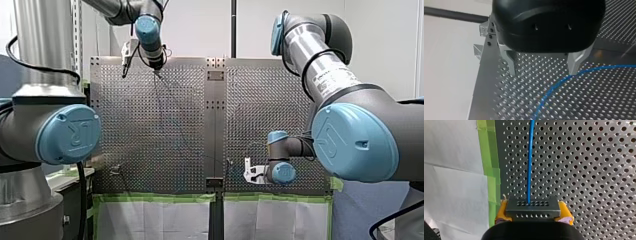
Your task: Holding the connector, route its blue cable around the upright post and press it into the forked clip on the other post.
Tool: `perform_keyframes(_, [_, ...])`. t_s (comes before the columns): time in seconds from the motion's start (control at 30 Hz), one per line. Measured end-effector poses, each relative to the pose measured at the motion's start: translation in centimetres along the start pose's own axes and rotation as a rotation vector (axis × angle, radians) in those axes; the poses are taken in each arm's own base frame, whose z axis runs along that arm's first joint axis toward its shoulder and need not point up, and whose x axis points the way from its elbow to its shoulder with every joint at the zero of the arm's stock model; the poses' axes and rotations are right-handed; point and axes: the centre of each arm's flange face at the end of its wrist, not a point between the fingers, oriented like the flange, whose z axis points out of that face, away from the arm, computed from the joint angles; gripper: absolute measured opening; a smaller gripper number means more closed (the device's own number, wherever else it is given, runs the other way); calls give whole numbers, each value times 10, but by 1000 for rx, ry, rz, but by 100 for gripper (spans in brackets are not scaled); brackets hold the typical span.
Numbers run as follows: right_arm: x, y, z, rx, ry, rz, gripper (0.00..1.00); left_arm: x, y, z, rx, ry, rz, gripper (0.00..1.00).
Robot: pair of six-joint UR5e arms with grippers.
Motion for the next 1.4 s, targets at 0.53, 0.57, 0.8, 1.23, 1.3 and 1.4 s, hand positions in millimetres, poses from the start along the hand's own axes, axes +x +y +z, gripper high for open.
perform_keyframes(0.53, [0,-1,0,2,3,-1,0,6,-67,22,-1,-83,27,100])
perform_keyframes(0.57, [0,-1,0,2,3,-1,0,11,-71,22,-1,-79,30,100])
perform_keyframes(0.8, [0,0,0,0,4,0,0,32,-92,8,-1,-89,14,100])
perform_keyframes(1.23, [0,0,1,-1,5,0,0,19,-75,-34,-71,-138,-28,100])
perform_keyframes(1.3, [0,0,1,0,5,0,0,27,-72,-32,-90,-124,-3,100])
perform_keyframes(1.4, [-1,0,1,1,5,0,0,40,-72,-25,-94,-101,30,100])
